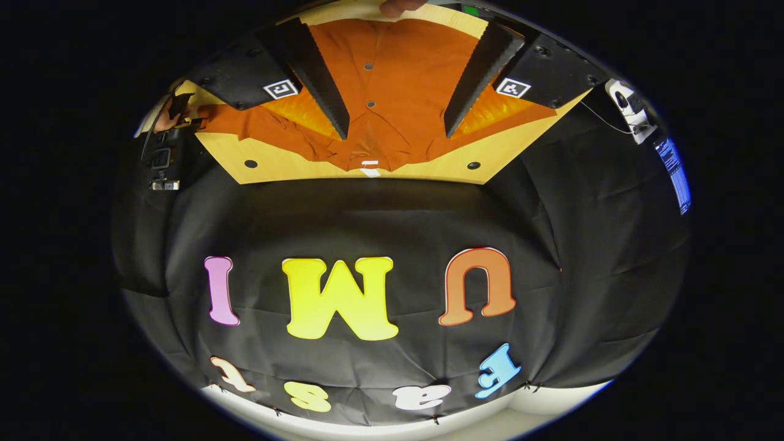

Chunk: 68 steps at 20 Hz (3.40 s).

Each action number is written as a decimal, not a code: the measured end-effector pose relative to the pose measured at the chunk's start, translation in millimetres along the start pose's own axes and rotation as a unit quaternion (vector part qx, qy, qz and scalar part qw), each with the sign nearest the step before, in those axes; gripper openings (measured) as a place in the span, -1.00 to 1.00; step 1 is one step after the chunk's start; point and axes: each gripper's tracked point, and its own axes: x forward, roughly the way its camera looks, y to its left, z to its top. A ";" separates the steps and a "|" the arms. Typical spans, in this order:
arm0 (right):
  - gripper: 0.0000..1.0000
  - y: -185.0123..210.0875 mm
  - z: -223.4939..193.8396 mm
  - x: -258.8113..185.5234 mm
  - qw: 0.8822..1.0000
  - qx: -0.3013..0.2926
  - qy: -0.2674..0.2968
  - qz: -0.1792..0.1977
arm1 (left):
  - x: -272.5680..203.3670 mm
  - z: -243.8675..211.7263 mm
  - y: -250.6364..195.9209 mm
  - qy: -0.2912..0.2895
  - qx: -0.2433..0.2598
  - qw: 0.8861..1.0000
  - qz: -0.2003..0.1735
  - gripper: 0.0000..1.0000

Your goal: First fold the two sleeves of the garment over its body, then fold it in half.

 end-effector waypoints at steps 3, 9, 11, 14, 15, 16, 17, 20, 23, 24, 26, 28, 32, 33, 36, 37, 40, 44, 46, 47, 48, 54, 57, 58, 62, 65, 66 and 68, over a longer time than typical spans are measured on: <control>0.89 5.6 1.9 0.1 1.000 -0.001 0.010 0.011 | -1.1 -2.4 10.3 -0.002 0.011 1.000 0.000 1.00; 0.39 15.5 -5.8 -1.6 0.989 0.054 0.135 0.030 | 4.8 -7.8 30.0 0.007 -0.003 1.000 0.001 1.00; 0.39 14.6 -7.9 -1.1 0.979 0.032 0.196 0.035 | 8.6 -12.5 35.7 0.016 -0.004 1.000 0.003 1.00; 0.38 14.2 -6.9 -0.6 0.962 0.027 0.271 0.035 | 9.9 -21.2 41.8 0.028 -0.012 1.000 0.002 1.00; 0.39 13.1 -6.3 1.2 0.957 0.029 0.286 0.033 | 9.3 -24.3 43.7 0.032 -0.012 0.999 0.002 1.00; 0.39 13.1 -5.9 1.7 0.954 0.031 0.295 0.031 | 8.8 -27.6 46.4 0.036 -0.011 0.999 0.005 1.00; 0.39 12.9 -5.2 3.5 0.952 0.033 0.301 0.029 | 8.5 -29.4 49.6 0.038 -0.011 0.999 0.007 1.00; 0.43 13.4 -4.3 4.3 0.948 0.035 0.315 0.028 | 6.7 -34.9 55.7 0.045 -0.017 0.999 0.012 1.00; 0.40 14.8 -5.6 5.5 0.945 0.031 0.323 0.029 | 4.6 -35.5 59.4 0.043 -0.019 0.999 0.016 1.00; 0.45 14.9 -0.8 2.4 0.946 0.028 0.323 0.029 | 4.6 -35.5 59.5 0.042 -0.018 0.999 0.015 1.00; 0.29 17.6 0.1 6.4 0.947 0.030 0.317 0.032 | 4.5 -34.3 61.7 0.039 -0.017 0.999 0.014 1.00; -0.18 24.3 0.4 2.8 0.947 0.055 0.315 0.032 | 3.4 -34.2 63.7 0.035 -0.017 0.999 0.013 1.00; -0.81 25.5 -1.2 1.7 0.950 0.042 0.307 0.032 | 2.0 -35.8 69.2 0.033 -0.012 0.999 0.011 1.00; -0.85 27.2 2.2 -2.7 0.951 0.050 0.303 0.034 | 1.8 -34.9 71.1 0.030 -0.012 0.999 0.010 1.00; -0.81 34.9 20.5 -20.2 0.959 0.045 0.276 0.039 | 5.7 -31.0 75.7 0.018 -0.014 1.000 0.000 1.00; -0.81 41.8 28.9 -31.1 0.962 0.035 0.267 0.046 | 7.6 -29.9 78.0 0.014 -0.014 1.000 -0.004 1.00; -0.82 82.6 60.1 -68.7 0.969 0.013 0.234 0.077 | 16.2 -28.6 85.6 0.006 -0.018 1.000 -0.017 1.00; -0.81 161.1 87.0 -115.6 0.972 -0.038 0.201 0.116 | 29.6 -29.0 106.5 0.004 -0.029 0.999 -0.030 1.00; -0.81 205.1 93.2 -137.6 0.971 -0.058 0.194 0.130 | 34.3 -30.1 122.1 0.001 -0.032 0.999 -0.030 1.00; -0.82 230.5 94.9 -148.1 0.969 -0.066 0.191 0.139 | 35.8 -30.2 130.7 0.000 -0.033 0.999 -0.029 1.00; -0.82 254.7 93.7 -157.8 0.968 -0.074 0.190 0.146 | 36.7 -31.8 138.5 0.000 -0.033 0.999 -0.029 1.00; -0.82 408.1 54.1 -213.8 0.949 -0.145 0.198 0.197 | 42.4 -37.4 193.1 -0.010 -0.040 0.999 -0.019 1.00; -0.81 484.4 19.8 -239.0 0.934 -0.186 0.205 0.225 | 41.6 -50.2 216.8 0.003 -0.058 0.998 -0.005 1.00; -0.81 508.0 8.7 -243.0 0.930 -0.197 0.209 0.231 | 40.4 -55.5 225.8 0.009 -0.063 0.998 0.002 1.00; -0.81 577.9 -40.3 -260.2 0.910 -0.242 0.223 0.253 | 30.9 -77.2 251.9 0.029 -0.074 0.996 0.029 1.00; -0.81 622.4 -68.7 -255.5 0.904 -0.254 0.223 0.263 | 22.1 -93.7 266.1 0.046 -0.078 0.995 0.045 1.00; -0.81 639.3 -73.1 -253.8 0.905 -0.246 0.221 0.268 | 17.7 -100.5 271.7 0.051 -0.078 0.994 0.050 1.00; -0.85 666.7 -79.7 -243.8 0.909 -0.236 0.210 0.273 | 11.0 -112.7 280.6 0.063 -0.083 0.993 0.058 1.00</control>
